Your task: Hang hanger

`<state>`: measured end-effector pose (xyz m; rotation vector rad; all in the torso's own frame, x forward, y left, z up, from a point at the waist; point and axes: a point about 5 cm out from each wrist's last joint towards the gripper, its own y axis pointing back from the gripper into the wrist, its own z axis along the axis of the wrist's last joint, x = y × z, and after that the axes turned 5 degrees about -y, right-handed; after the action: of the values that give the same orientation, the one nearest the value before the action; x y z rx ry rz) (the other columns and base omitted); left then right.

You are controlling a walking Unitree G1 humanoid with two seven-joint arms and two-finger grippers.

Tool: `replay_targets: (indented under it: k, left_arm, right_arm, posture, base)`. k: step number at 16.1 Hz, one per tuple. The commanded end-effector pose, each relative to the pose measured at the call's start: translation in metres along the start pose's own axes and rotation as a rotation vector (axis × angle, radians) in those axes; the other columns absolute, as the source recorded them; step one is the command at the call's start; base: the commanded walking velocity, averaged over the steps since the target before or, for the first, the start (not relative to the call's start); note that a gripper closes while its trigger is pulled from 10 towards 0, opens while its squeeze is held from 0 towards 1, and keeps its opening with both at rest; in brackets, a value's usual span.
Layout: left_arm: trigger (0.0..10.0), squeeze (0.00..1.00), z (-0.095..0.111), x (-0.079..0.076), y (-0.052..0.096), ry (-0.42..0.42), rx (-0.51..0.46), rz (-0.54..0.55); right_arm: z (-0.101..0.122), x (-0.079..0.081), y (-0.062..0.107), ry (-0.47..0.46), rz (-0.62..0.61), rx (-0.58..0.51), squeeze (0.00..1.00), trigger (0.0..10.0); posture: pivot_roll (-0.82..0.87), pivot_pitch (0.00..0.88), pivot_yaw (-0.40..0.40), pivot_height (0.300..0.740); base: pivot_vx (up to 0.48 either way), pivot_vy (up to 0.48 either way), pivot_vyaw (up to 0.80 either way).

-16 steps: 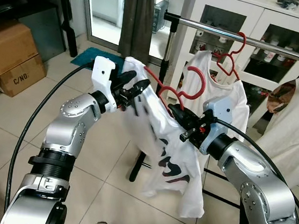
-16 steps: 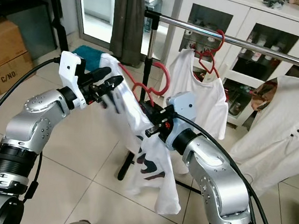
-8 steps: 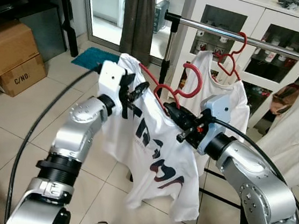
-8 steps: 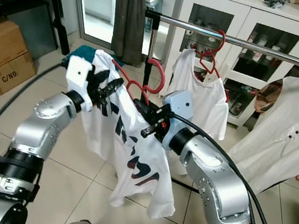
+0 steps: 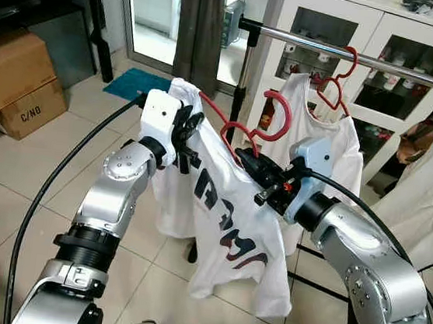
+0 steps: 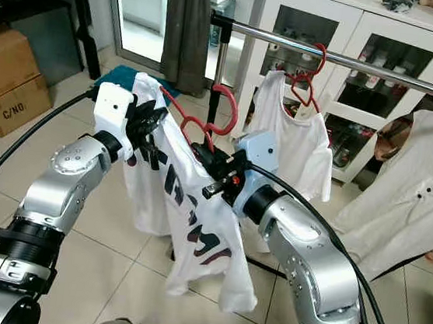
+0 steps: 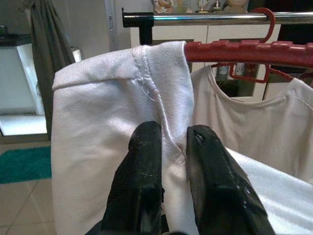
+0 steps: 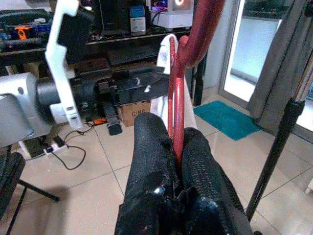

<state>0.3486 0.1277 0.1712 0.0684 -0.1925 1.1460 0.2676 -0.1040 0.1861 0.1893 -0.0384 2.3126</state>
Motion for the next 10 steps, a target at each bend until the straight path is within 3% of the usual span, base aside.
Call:
replay_targets:
  k: [1,8,10]
  left_arm:
    - [0.0,0.0,0.0019,-0.0036,0.0013,-0.007,-0.018,0.0]
    - [0.0,0.0,0.0041,-0.0066,0.0029,-0.084,-0.038,-0.032]
    - [0.0,0.0,0.011,-0.0094,0.0021,-0.162,-0.062,-0.08]
  right_arm:
    - [0.0106,-0.0032,0.0004,0.008,-0.008,-0.044,0.0,10.0]
    - [0.008,-0.0089,0.0003,0.026,-0.049,-0.013,0.0,10.0]
    - [0.0033,-0.0082,0.0001,0.074,-0.04,0.045,0.0,10.0]
  posture:
    - [-0.05,0.0,-0.008,0.71]
    - [-0.06,0.0,-0.008,0.71]
    - [-0.06,0.0,-0.007,0.71]
  base:
    - [0.0,0.0,0.0]
    - [0.0,0.0,0.0]
    - [0.0,0.0,0.0]
